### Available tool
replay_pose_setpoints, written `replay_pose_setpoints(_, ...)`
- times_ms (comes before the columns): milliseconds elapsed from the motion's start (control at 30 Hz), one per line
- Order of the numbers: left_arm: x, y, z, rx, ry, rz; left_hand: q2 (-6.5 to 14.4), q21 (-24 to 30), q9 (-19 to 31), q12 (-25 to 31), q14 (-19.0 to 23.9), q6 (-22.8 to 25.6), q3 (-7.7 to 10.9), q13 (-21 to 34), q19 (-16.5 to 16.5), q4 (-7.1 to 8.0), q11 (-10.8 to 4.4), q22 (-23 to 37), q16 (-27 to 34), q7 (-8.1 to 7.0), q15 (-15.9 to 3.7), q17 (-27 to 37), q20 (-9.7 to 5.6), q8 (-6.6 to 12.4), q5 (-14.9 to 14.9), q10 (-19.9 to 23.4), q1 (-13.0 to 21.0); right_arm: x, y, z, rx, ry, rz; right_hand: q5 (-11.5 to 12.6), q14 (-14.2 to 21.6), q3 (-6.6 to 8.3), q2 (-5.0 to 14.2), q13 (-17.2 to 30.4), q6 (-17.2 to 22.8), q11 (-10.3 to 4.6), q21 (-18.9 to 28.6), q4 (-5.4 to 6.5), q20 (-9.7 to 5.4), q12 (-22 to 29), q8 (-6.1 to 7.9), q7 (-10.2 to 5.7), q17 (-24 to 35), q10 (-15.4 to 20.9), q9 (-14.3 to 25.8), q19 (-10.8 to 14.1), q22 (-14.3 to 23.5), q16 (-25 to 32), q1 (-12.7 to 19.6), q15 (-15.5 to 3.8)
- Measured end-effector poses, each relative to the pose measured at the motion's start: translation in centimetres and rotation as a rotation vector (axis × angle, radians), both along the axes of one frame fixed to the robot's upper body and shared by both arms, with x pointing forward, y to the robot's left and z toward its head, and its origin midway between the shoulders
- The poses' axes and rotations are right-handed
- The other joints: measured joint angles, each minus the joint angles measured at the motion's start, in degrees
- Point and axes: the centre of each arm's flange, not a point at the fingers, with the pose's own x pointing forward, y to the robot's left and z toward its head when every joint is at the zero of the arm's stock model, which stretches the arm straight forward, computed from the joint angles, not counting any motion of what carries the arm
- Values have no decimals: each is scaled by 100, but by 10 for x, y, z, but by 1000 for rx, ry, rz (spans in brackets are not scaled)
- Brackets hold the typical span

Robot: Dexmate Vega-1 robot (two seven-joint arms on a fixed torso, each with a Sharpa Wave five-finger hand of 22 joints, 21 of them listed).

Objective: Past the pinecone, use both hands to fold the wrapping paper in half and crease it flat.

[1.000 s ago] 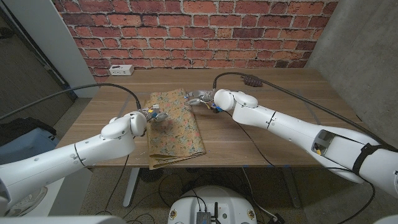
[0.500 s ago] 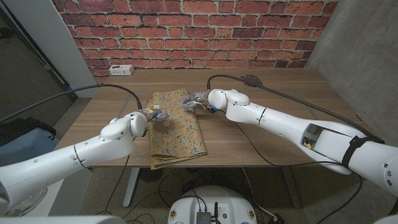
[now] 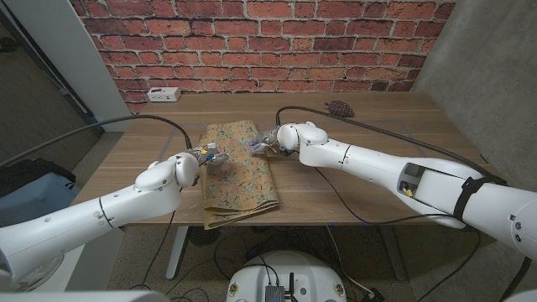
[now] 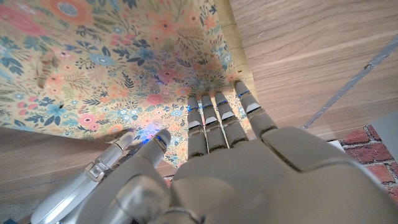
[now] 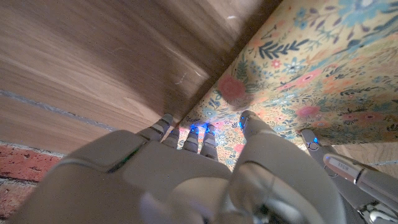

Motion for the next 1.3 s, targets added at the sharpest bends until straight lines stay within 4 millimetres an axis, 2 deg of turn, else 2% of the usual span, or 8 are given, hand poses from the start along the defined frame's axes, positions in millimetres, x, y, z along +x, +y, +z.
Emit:
replay_pose_setpoints(167, 0, 0, 0, -2, -3, 1, 0, 0, 0, -10, 0, 0, 0, 5, 0, 0, 0, 0, 0, 0, 0, 0, 0, -21, 0, 0, 0, -1, -4, -2, -13, -4, -11, 0, 0, 0, 6, 0, -133, 7, -24, -48, 31, -19, 0, -11, -12, -72, -1, -32, -27, 0, 55, 0)
replay_pose_setpoints(333, 0, 0, 1, -3, -3, 2, 0, -21, 1, -10, 0, -14, 0, 28, 0, 0, 0, 0, -23, -14, 0, 0, 0, -21, 0, 0, 0, -6, -9, 0, 1, -26, -6, 0, 1, -1, -15, 2, -153, 7, -65, -48, 21, -21, 0, -31, -11, -72, -2, -62, -36, 0, 77, 1)
replay_pose_setpoints(833, 1, -2, 2, -3, -5, 10, -23, -42, 1, -49, -31, -54, 6, 35, 0, 6, 11, 0, -22, 11, 31, 0, 1, -43, 0, -51, -23, -42, -35, 7, 83, -98, 12, 1, 3, -24, -15, 11, -183, 32, 15, -71, 75, -16, 0, -62, -11, -91, -1, -47, -1, 0, 76, 2)
replay_pose_setpoints(1000, 2, -3, 3, -1, -4, 13, -23, -64, 1, -54, -31, -56, 23, 34, 0, 23, 39, 0, -22, 9, 31, 0, 1, -48, 0, -82, -23, -57, -43, 2, 99, -99, 20, 1, 3, -45, -15, 11, -183, 32, 15, -91, 74, 10, 0, -62, -10, -90, -1, -47, -1, 0, 76, 2)
replay_pose_setpoints(1300, 2, -5, 4, 0, -3, 15, -23, -64, 1, -55, -31, -114, 23, 31, 0, 23, 40, 0, -22, 10, 31, 0, 1, -63, 0, -83, -23, -68, -55, -11, 104, -65, 7, 1, 4, -45, -15, 11, -183, 29, 16, -91, 74, 10, 0, -61, -10, -87, -1, -47, 0, 28, 76, 2)
